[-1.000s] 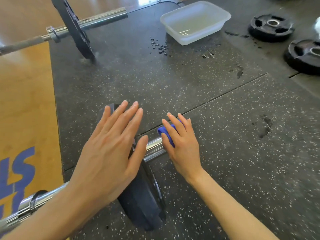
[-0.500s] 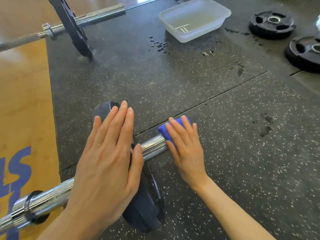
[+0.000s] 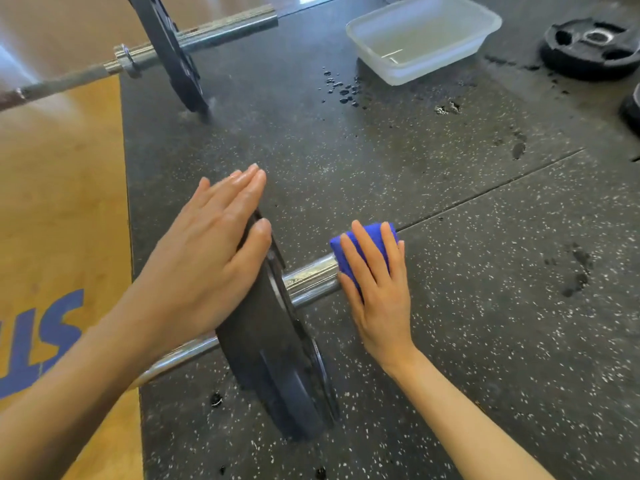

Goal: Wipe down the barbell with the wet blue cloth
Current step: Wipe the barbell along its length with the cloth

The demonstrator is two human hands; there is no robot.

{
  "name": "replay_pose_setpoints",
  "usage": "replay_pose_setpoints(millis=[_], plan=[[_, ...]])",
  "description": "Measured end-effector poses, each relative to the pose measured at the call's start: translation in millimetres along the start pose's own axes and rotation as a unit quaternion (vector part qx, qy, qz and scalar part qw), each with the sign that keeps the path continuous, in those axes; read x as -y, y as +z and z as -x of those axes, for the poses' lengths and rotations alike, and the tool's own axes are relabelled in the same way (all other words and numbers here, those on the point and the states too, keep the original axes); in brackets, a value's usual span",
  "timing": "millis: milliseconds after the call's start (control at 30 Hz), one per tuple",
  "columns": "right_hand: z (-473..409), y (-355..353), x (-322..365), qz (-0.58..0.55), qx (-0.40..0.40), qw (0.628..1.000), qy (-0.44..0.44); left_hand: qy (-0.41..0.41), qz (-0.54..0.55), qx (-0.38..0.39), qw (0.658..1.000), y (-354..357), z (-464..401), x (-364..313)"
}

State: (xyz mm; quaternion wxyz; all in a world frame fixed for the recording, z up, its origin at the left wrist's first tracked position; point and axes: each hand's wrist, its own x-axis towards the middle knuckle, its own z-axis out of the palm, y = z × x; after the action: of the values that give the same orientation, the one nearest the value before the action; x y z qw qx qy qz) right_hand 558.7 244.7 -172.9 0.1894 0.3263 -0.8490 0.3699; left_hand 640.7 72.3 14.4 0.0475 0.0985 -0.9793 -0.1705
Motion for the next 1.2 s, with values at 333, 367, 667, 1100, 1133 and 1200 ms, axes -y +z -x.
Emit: replay_pose_setpoints(millis=[333,367,667,1100,1133,1200], plan=[[-28.4,20.9,11.2,-0.004,-0.012,1.0,0.001,-0.046,0.04,0.042,0.997,-10.3,-37.2,18.9],[-22.6,19.0,3.7,0.005,0.002,0.999,-0.046,-0.048,0.044,0.041,0.997,-11.0,-38.0,19.5],[-16.1,20.5,-4.7,0.005,0.009,0.999,-0.034,-0.042,0.049,0.026,0.998,-7.1,-40.0,23.1],[-20.7,22.1,-6.6,-0.012,0.005,1.0,0.025,0.015,-0.066,-0.09,0.994,13.1,23.4,-16.1],[-17.6,23.1,-5.1,0.003,0.01,1.0,0.002,0.02,-0.092,-0.096,0.991,19.3,31.4,-17.9],[-18.0,19.4,-13.2,0.023,0.023,0.999,-0.042,0.013,-0.121,-0.106,0.987,25.8,37.6,-17.5]])
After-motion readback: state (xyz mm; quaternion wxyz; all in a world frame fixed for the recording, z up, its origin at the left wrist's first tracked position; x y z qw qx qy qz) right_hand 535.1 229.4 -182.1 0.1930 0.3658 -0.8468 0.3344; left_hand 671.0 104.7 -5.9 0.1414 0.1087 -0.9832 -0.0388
